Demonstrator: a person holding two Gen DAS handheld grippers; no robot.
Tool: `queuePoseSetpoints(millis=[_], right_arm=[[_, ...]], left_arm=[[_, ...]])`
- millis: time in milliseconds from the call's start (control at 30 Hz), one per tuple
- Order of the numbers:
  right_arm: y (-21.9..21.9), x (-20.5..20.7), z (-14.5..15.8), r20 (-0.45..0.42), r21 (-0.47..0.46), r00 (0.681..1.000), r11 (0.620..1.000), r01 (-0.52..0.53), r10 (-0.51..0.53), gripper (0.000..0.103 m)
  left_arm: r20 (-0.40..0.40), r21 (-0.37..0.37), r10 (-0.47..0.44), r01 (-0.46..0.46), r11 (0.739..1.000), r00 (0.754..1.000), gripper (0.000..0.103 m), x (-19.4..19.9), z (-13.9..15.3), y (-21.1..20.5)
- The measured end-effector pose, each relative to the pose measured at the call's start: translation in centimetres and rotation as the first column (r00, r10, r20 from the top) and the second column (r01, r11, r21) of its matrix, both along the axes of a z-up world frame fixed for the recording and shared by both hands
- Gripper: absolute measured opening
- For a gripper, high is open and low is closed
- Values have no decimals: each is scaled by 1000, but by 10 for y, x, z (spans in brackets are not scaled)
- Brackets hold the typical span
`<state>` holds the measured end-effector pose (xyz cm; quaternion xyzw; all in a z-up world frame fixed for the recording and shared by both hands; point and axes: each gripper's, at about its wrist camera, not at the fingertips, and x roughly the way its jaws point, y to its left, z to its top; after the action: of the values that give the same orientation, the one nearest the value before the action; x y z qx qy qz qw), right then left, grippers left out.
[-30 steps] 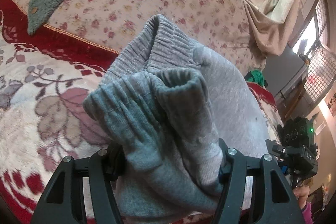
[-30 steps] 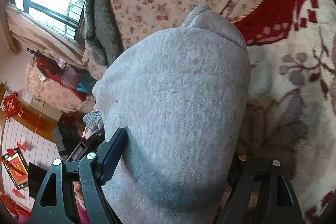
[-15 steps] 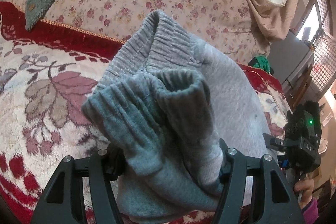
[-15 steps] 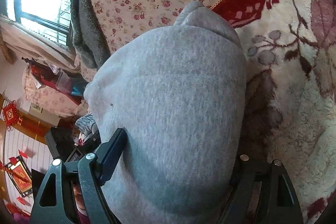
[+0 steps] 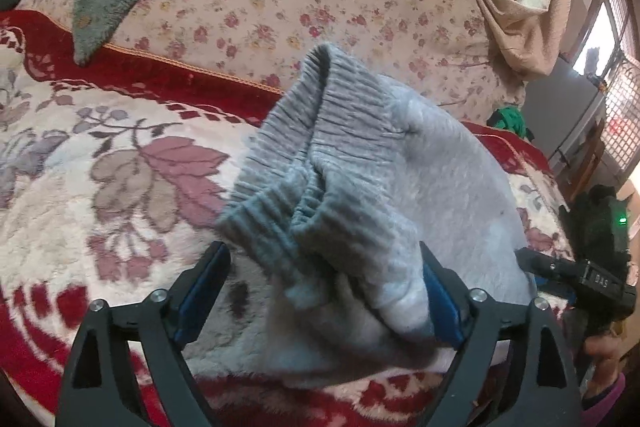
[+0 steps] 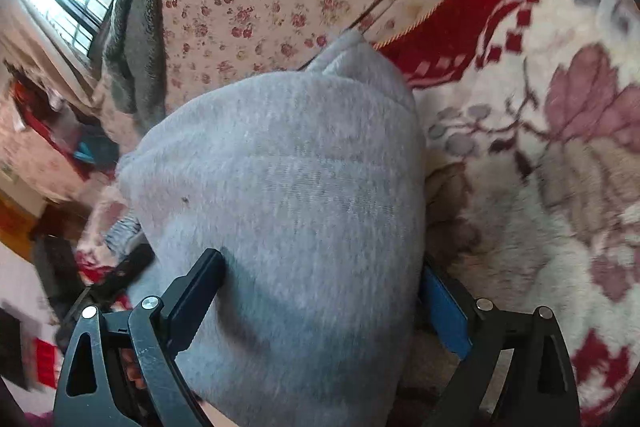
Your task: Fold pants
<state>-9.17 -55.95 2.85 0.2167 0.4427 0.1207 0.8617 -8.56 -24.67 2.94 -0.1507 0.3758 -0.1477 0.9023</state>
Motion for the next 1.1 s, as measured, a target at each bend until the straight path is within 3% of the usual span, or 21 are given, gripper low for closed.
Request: queuePoseSetpoints(millis=[167, 333, 433, 667, 933, 1100], right_arm=[[21, -19, 24, 83, -209, 997, 978, 11, 7, 97], [54, -38, 44, 171, -387, 978, 921, -47, 121, 97], [69, -46, 50, 216, -466, 967, 885, -18, 134, 97], [68, -59, 58, 254, -355, 965, 934, 32, 64, 98], [47, -65, 60, 249, -284, 968, 954, 97, -24, 98], [37, -63, 59, 244, -243, 967, 961, 134, -73, 98]], left_arm=[[31, 72, 26, -28, 997, 999, 90, -15, 11, 0], [95, 159, 43, -58, 986, 995, 90, -28, 31, -12], [125, 186, 50, -73, 980, 991, 90, -32, 40, -17], [164, 198, 35, -68, 978, 986, 94, -36, 58, -31], [221, 238, -37, -18, 971, 975, 95, -41, 74, -70], [211, 257, -52, -4, 966, 976, 95, -35, 73, -85]])
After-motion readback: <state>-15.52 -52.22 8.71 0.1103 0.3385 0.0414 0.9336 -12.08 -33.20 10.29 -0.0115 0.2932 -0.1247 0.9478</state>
